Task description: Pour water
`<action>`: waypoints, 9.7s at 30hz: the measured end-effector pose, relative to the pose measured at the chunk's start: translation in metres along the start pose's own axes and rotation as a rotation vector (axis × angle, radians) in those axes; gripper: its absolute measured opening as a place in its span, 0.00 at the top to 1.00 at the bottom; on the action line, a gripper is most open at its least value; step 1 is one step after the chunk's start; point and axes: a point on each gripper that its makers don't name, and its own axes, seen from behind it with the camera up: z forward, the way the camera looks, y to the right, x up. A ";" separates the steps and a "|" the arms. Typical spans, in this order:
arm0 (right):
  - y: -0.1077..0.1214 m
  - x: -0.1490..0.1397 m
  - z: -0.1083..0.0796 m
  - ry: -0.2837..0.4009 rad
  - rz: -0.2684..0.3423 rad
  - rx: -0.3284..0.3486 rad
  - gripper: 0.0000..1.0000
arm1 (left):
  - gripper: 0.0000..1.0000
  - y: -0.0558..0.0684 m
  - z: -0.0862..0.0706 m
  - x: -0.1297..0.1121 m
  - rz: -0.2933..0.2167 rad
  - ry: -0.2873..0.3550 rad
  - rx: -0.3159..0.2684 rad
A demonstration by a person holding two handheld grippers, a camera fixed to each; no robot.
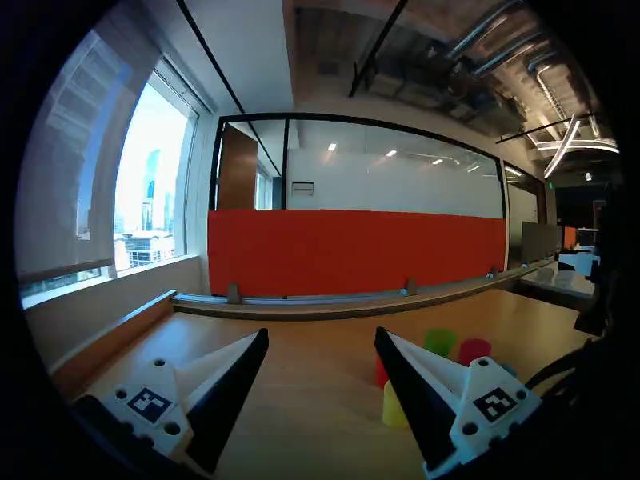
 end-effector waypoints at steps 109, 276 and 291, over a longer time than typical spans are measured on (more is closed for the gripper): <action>-0.196 -0.162 -0.031 -0.524 -0.302 0.966 0.01 | 0.01 0.137 0.073 -0.058 0.190 -0.339 -0.766; -0.183 -0.057 -0.025 -0.092 -0.051 0.857 0.11 | 0.01 0.238 0.191 -0.143 0.493 -0.709 -0.924; -0.181 -0.058 -0.024 -0.094 -0.053 0.853 0.11 | 0.01 0.251 0.202 -0.156 0.512 -0.757 -0.902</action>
